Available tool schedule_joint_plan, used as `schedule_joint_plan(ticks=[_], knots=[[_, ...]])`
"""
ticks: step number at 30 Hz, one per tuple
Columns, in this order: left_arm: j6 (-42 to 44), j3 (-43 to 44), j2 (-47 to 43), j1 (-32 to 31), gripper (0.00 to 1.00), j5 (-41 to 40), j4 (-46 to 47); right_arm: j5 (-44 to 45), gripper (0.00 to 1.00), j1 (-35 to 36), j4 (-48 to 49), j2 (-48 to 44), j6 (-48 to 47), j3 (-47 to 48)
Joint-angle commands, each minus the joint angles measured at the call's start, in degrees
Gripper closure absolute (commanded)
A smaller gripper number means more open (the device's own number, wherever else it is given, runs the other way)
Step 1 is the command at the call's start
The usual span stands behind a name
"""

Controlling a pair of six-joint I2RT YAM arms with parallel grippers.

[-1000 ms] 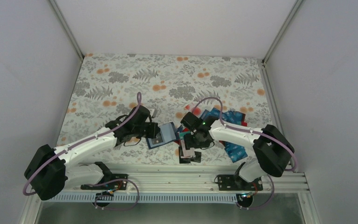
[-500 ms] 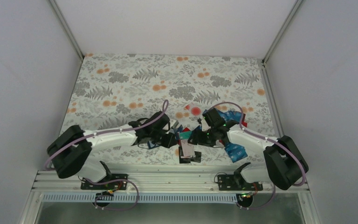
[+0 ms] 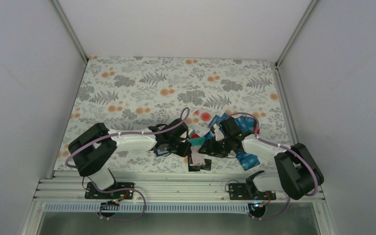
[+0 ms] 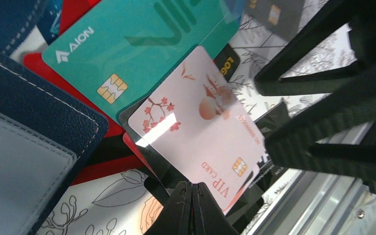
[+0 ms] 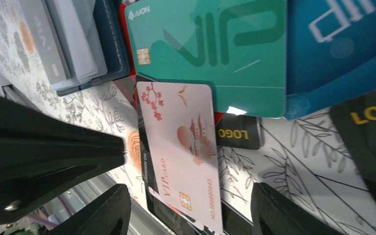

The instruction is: Put the credit cards into the card holder

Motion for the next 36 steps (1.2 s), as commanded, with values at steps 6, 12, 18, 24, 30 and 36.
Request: schedule_joint_plan(ticks=[6, 12, 18, 24, 30, 36], knots=[[-0.1, 1.6, 5.3, -1.0, 0.98, -0.9, 1.1, -7.5, 0.38, -0.4, 6.9, 3.6, -1.6, -2.7], [-0.4, 1.1, 7.0, -0.9, 0.98, -1.8, 1.5, -10.6, 0.43, -0.9, 8.5, 5.0, -2.2, -2.3], [-0.6, 0.9, 7.2, -0.9, 0.98, -2.1, 1.8, -9.1, 0.55, -1.3, 5.5, 4.4, -3.0, -0.8], [-0.6, 0.9, 7.4, -0.9, 0.98, -2.5, 1.8, -1.7, 0.76, -1.3, 0.8, 3.8, -4.0, 0.9], [-0.7, 1.0, 7.5, -0.9, 0.98, -2.8, 1.9, -1.1, 0.95, -1.3, 0.2, 4.3, -3.9, 0.8], [-1.0, 1.0, 6.3, -0.9, 0.98, -3.9, 1.0, -0.3, 0.96, -1.3, -1.5, 3.3, -4.1, 1.5]])
